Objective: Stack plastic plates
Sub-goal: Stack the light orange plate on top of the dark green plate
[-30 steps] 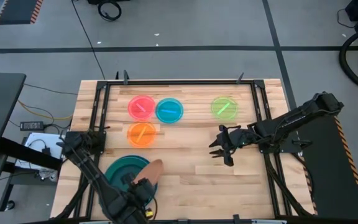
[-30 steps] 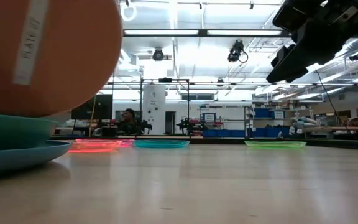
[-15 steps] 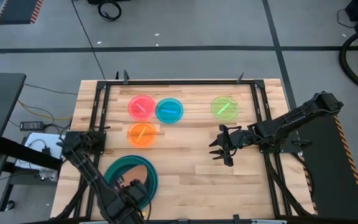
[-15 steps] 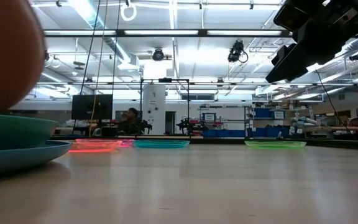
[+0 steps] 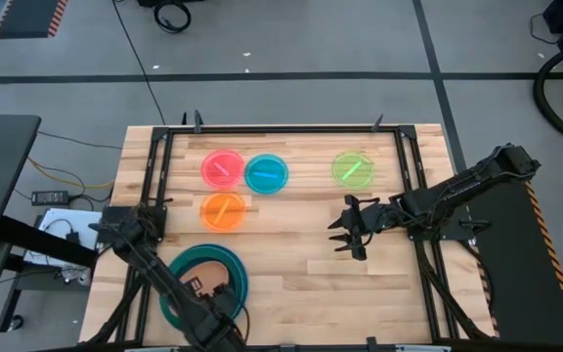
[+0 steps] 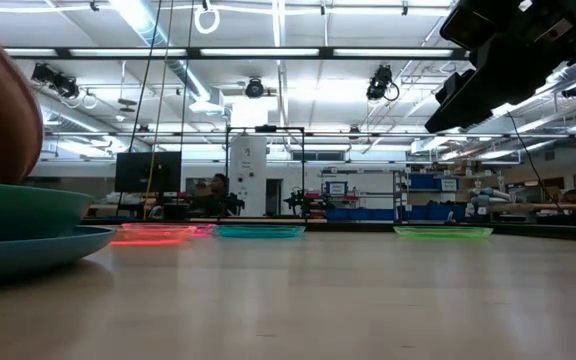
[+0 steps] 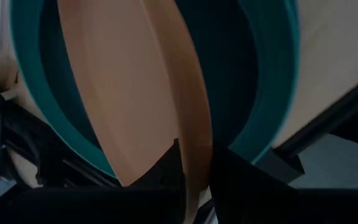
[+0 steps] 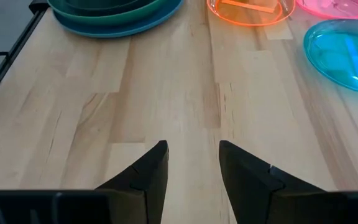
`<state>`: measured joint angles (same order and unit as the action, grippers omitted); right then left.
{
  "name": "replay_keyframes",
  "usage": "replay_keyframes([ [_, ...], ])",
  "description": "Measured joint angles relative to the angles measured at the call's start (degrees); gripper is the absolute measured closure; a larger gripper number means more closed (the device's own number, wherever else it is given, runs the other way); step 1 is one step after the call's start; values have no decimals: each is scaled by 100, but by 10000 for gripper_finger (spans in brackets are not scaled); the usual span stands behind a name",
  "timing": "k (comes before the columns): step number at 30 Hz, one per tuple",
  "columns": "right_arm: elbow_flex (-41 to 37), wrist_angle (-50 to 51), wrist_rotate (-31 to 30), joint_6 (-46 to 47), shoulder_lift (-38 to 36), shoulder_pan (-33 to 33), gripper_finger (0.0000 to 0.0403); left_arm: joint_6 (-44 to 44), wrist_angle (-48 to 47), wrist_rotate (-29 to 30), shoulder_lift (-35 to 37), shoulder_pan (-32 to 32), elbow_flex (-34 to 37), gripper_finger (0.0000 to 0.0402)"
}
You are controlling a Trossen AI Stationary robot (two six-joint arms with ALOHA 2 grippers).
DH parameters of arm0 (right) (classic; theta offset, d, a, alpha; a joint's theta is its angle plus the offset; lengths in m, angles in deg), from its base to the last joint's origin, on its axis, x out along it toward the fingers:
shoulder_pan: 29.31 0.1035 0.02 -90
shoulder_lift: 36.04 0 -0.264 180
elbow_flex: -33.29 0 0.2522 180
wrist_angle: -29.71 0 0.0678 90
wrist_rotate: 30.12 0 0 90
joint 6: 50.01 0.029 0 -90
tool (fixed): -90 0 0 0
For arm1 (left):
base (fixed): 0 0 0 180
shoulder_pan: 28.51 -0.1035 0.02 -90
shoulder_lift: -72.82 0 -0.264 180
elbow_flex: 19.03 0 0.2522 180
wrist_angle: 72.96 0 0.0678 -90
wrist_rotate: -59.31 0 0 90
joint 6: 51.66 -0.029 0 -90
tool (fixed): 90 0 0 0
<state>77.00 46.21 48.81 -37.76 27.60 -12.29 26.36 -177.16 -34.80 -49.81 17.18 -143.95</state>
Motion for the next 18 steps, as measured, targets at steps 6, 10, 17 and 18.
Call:
replay_keyframes([
  [6, 0, -5, 0, -1, 0, 0, 250, 107, 41, -152, -154, -131, 2, 338],
  [10, 0, -6, 0, -2, 0, 0, 250, 132, 132, -152, -186, -128, 4, 311],
  [17, 0, -6, 7, -1, 0, 0, 250, 236, 281, -150, -184, -117, 4, 248],
  [18, 0, -4, 10, 0, 0, 0, 250, 236, 329, -148, -184, -117, 4, 243],
])
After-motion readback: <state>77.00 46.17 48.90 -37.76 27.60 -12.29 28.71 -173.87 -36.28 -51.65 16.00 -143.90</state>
